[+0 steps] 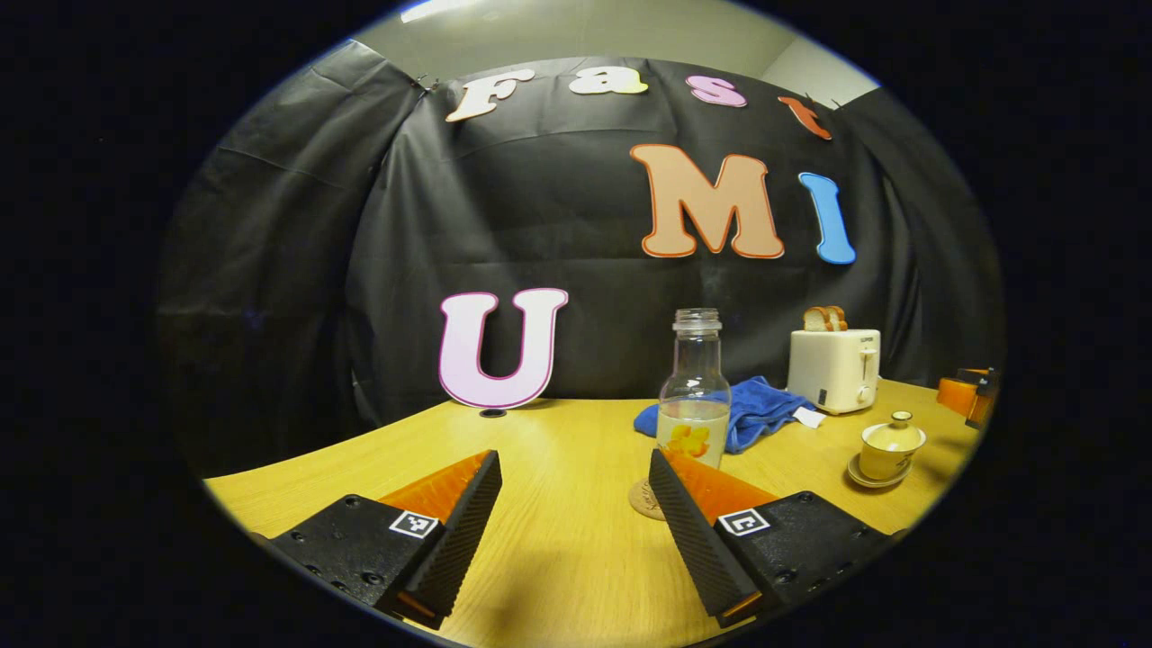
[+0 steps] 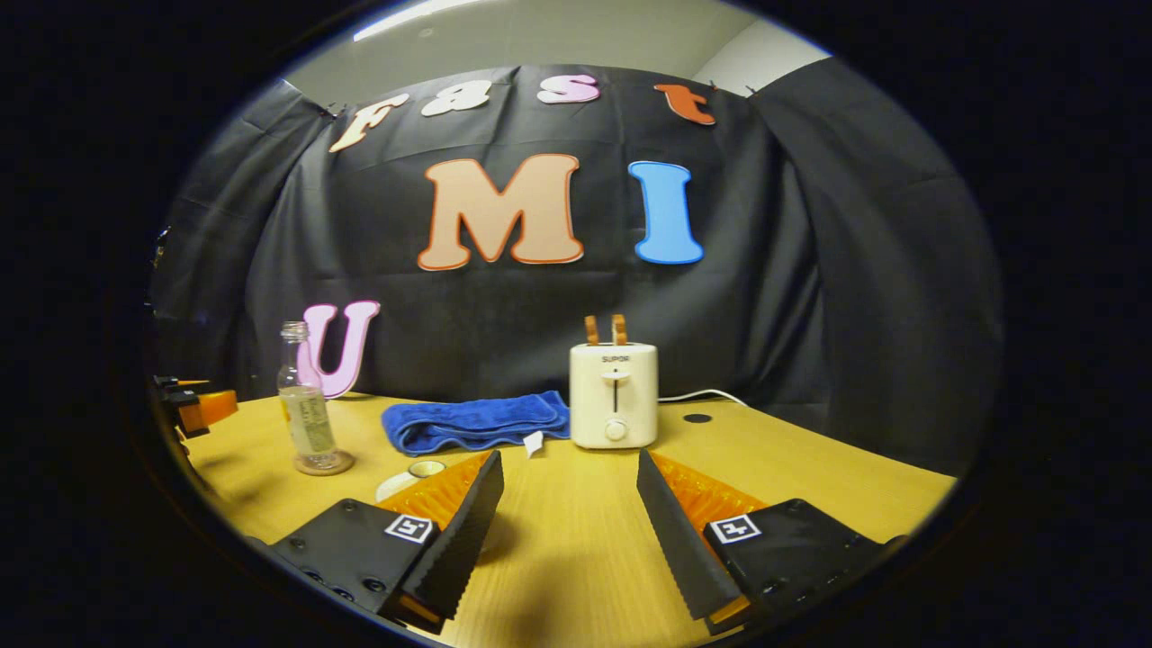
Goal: Open the teacup lid with one hand, grasp the water bottle and pour water into the teacup with the other hand; after pouring, place the water bottle on the coaster and then close the teacup lid.
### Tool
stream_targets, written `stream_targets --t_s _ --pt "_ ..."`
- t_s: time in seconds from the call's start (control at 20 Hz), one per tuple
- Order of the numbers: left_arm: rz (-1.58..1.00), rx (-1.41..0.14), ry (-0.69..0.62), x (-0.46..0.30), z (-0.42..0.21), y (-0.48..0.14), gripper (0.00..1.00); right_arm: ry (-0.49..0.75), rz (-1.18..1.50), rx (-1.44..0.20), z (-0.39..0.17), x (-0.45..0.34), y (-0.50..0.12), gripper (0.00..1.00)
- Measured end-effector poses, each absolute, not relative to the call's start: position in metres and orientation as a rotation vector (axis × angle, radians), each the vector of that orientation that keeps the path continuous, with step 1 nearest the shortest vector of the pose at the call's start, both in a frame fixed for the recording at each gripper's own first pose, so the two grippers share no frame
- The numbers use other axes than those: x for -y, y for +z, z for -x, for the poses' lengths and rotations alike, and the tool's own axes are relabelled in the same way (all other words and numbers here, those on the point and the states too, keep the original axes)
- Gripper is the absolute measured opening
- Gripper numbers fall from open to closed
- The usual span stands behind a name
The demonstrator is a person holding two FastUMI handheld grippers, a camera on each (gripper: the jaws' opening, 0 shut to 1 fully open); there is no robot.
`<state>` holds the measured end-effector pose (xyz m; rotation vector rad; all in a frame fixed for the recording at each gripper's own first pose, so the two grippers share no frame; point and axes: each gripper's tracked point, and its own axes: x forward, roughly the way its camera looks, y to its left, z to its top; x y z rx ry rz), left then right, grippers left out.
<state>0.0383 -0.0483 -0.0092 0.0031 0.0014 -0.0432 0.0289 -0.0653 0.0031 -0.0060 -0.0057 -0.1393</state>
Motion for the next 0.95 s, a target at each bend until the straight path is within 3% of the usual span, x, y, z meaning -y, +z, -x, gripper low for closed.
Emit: stream_targets --t_s 0.3,0.95 --pt "-0.007 0.001 0.056 0.030 -0.035 -0.009 0.96 -0.234 0.009 0.009 -0.023 0.085 0.005 0.92" --pt "-0.006 0.001 0.064 0.030 -0.035 -0.009 0.95 -0.232 0.010 0.011 -0.023 0.085 0.004 0.94"
